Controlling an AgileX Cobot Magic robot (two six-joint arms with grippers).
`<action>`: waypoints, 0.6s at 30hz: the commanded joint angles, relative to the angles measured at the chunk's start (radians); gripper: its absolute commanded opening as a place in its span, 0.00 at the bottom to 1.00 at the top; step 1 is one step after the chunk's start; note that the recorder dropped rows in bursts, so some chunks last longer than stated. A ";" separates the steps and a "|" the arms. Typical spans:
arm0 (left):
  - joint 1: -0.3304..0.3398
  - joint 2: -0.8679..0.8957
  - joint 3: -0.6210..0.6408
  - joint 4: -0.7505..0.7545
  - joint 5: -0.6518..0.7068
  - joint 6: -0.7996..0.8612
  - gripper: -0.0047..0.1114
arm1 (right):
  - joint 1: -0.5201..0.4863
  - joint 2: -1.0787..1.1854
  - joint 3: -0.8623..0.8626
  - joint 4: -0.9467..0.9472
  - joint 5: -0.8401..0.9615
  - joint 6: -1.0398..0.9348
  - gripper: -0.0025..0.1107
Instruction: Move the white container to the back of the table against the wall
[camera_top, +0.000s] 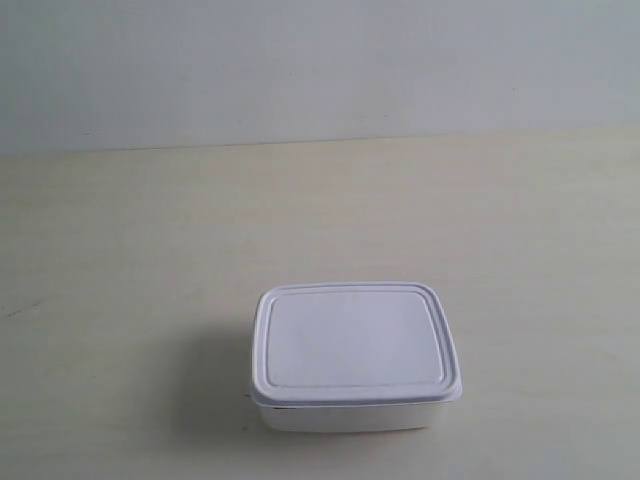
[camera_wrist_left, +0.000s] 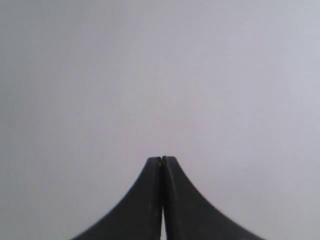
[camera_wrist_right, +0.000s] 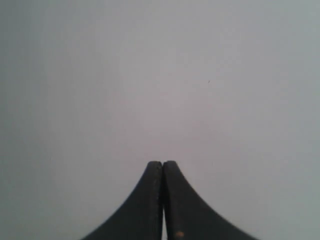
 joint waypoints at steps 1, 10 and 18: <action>-0.117 0.172 -0.102 0.062 0.153 0.154 0.04 | 0.018 0.030 -0.008 0.098 0.067 -0.086 0.02; -0.445 0.356 -0.113 0.060 0.381 0.192 0.04 | 0.018 0.096 -0.008 0.239 0.630 -0.122 0.02; -0.616 0.480 -0.094 0.060 0.597 -0.105 0.04 | 0.018 0.148 -0.008 0.075 1.182 -0.028 0.02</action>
